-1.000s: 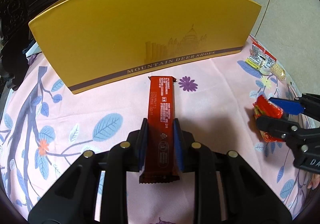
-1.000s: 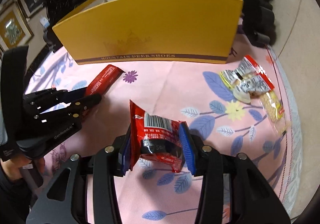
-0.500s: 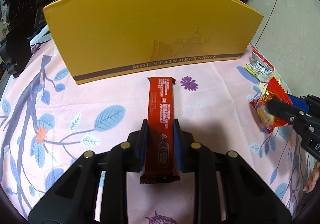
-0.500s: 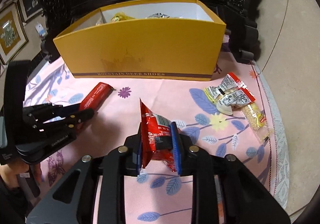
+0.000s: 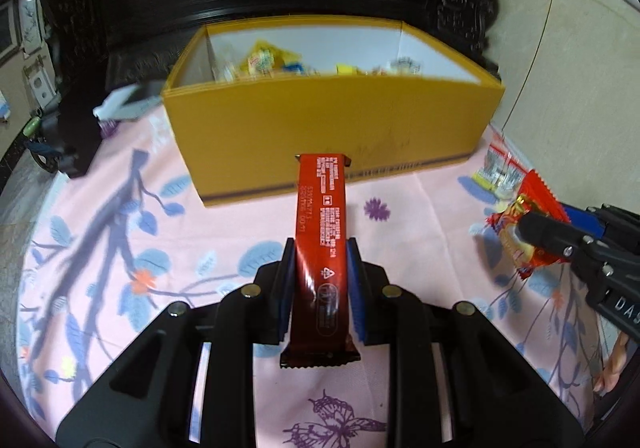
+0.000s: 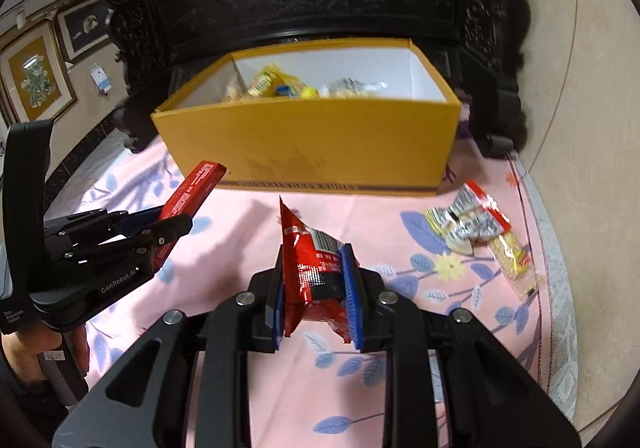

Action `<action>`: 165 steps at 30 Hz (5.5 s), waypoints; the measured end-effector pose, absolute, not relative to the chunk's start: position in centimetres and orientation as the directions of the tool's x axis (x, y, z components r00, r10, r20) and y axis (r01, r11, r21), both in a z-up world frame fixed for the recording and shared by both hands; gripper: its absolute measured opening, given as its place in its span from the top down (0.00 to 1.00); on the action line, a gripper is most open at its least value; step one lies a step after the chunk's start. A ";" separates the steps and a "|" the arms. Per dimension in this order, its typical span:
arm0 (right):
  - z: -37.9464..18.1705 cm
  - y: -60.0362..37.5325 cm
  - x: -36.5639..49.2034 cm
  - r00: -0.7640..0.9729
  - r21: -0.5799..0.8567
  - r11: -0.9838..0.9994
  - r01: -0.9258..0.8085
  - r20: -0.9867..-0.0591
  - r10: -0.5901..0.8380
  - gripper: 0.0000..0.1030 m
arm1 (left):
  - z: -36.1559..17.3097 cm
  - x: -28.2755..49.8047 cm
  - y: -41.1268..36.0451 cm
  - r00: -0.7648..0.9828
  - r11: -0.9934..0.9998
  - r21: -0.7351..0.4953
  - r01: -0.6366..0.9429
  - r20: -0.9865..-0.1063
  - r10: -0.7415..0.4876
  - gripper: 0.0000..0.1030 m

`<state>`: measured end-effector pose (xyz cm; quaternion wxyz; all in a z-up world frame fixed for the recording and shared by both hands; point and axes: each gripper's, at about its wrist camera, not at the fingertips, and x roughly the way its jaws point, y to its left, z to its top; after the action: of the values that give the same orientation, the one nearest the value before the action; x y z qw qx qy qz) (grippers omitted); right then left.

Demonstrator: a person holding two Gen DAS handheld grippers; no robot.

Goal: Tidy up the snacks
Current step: 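Carry both snacks into the yellow box and open both tools, then move both tools back over the last snacks, then grasp the sesame stick bar with the right tool while the left tool grasps the white-and-red packet, then lift both snacks and move them toward the yellow box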

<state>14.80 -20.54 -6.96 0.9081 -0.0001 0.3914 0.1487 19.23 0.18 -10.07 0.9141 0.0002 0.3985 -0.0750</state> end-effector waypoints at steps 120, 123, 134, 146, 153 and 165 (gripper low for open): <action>-12.4 -25.1 19.6 0.478 0.241 0.960 -0.145 -0.832 0.281 0.43 | -16.9 21.3 -9.3 0.387 0.709 -0.099 0.698 -0.781 -0.490 0.44; -12.8 -23.6 20.1 0.470 0.218 0.962 -0.167 -0.840 0.272 0.43 | -16.8 20.6 -8.6 0.431 0.764 -0.051 0.643 -0.801 -0.416 0.44; -14.8 -20.8 21.4 0.451 0.100 0.978 -0.185 -0.875 0.175 0.43 | -16.4 20.1 -3.6 0.497 0.902 -0.048 0.428 -0.822 -0.279 0.45; -15.7 -19.7 21.3 0.484 0.016 0.985 -0.171 -0.870 0.099 0.43 | -16.4 20.0 -2.2 0.574 0.976 -0.079 0.201 -0.798 -0.182 0.43; -15.5 -20.2 20.5 0.514 0.027 0.987 -0.160 -0.851 0.106 0.71 | -16.6 19.4 -2.5 0.605 0.989 -0.064 0.132 -0.785 -0.131 0.43; -14.1 -19.9 17.3 0.538 0.073 0.979 -0.189 -0.827 0.165 0.71 | -16.8 19.2 -2.9 0.620 0.992 -0.083 0.095 -0.775 -0.124 0.47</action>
<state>17.30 -19.90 -14.07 0.8769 -0.0125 0.4699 0.1008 19.22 -2.90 -16.76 0.8997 -0.0171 0.4319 -0.0607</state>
